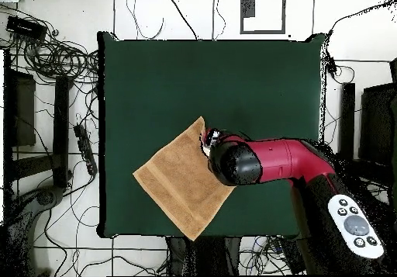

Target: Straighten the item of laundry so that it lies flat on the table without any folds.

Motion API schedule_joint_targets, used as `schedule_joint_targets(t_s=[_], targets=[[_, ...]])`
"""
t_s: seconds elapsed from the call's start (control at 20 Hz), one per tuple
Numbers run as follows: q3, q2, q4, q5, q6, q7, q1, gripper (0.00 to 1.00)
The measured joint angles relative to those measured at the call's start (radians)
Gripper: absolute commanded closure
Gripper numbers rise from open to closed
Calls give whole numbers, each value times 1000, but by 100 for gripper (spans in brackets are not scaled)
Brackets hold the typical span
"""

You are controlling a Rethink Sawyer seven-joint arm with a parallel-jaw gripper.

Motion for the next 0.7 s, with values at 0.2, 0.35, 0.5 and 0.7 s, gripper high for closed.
schedule_joint_targets(t_s=[0.2,0.35,0.5,0.7], targets=[[8,4,0,-25,0,0,-1,0],[19,11,0,-39,0,0,-3,0],[34,28,0,-45,0,0,-7,0],[40,57,0,-45,0,0,-11,0]])
